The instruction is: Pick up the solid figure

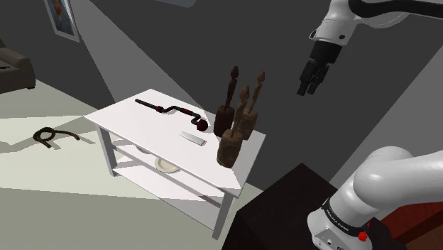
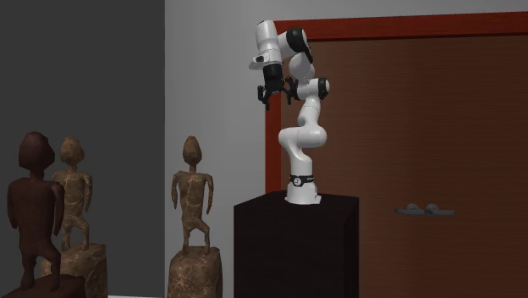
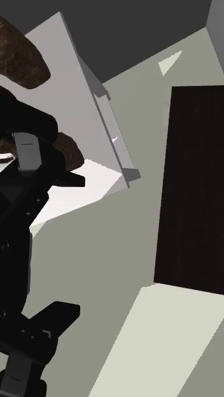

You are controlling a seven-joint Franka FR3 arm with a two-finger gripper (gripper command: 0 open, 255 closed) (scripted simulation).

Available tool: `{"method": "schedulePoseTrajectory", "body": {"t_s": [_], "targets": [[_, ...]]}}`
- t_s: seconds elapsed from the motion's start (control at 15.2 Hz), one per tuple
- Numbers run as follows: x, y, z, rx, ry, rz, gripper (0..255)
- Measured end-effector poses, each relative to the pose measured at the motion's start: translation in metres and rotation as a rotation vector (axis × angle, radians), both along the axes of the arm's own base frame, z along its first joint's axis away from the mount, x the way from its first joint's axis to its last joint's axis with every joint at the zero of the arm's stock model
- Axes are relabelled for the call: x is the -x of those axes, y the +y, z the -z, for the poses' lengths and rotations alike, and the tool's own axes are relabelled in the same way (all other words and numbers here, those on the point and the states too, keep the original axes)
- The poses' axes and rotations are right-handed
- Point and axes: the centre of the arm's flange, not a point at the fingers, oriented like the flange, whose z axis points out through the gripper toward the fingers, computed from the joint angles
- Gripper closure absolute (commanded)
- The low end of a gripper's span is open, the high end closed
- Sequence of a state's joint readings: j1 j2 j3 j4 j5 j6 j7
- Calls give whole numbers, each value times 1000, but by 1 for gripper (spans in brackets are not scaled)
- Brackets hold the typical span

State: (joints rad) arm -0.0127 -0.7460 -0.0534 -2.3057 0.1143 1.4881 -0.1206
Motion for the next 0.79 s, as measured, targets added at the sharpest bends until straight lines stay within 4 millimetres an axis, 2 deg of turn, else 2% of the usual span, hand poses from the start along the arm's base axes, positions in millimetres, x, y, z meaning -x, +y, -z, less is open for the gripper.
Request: {"method": "schedulePoseTrajectory", "body": {"t_s": [0.13, 0.26, 0.46, 0.79], "targets": [[-4, 3, 3, 4, -2, 15, 0], [-17, 9, 16, 19, -9, 69, 0], [-45, 24, 33, 45, -25, 167, 0], [-90, 34, 73, 90, -53, 340, 0]]}}
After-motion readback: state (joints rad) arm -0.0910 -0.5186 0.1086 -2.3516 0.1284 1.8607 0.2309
